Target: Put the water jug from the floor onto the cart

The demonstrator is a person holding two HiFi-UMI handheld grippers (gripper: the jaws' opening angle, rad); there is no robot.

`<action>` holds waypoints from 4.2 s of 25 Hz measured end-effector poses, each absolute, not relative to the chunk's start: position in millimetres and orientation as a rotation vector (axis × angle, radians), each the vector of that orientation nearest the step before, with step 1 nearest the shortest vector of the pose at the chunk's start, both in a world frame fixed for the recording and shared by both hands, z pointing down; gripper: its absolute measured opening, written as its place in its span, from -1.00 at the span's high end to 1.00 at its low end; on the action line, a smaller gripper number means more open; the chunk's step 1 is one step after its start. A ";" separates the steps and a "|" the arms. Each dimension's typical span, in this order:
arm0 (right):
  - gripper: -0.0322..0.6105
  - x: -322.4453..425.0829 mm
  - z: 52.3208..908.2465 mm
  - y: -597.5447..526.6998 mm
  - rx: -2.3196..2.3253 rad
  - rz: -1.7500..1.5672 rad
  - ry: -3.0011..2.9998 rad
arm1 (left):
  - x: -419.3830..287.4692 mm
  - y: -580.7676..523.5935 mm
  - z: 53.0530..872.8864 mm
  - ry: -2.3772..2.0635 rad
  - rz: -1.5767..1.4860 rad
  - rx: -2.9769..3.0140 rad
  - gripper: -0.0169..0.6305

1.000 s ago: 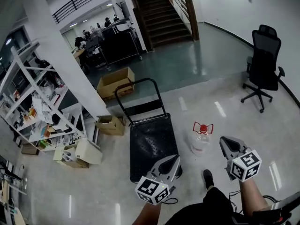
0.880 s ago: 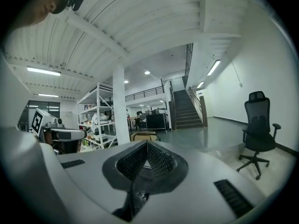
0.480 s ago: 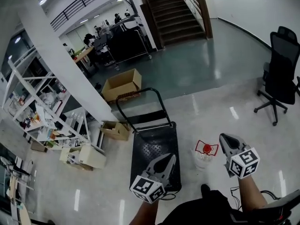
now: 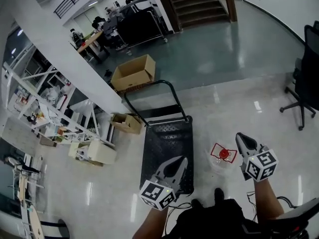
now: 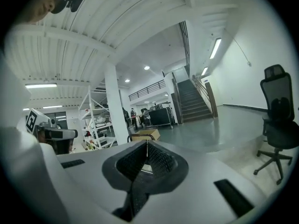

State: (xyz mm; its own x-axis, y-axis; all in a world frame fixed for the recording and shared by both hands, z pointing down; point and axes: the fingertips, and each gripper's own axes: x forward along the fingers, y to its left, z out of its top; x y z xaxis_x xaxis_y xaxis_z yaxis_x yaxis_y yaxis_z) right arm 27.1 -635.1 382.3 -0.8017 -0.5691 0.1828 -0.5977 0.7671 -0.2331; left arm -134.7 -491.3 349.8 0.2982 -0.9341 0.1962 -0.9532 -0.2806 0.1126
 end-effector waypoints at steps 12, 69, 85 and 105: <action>0.88 27.4 486.2 -689.2 1.017 0.628 -2.697 | -161.0 -530.8 452.3 -1.697 0.175 2.169 0.97; 0.71 23.3 923.8 -693.3 0.949 1.536 -1.875 | -172.5 -517.5 782.2 -1.414 0.339 1.517 0.97; 0.71 -64.8 713.3 -650.4 0.763 1.485 -2.125 | -267.9 -413.3 607.5 -1.824 0.126 1.608 0.97; 0.72 -361.6 609.4 -439.4 0.262 1.300 -2.257 | -419.7 -163.0 505.3 -2.250 -0.088 1.457 0.97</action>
State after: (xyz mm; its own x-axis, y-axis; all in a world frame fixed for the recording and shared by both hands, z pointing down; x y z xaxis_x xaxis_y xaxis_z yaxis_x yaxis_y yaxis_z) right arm -361.6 -439.4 609.4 -0.8474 0.0872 0.5237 -0.4092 0.5213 -0.7489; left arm -419.7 -163.0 505.3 -0.3370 -0.8786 0.3382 -0.8495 0.4387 0.2930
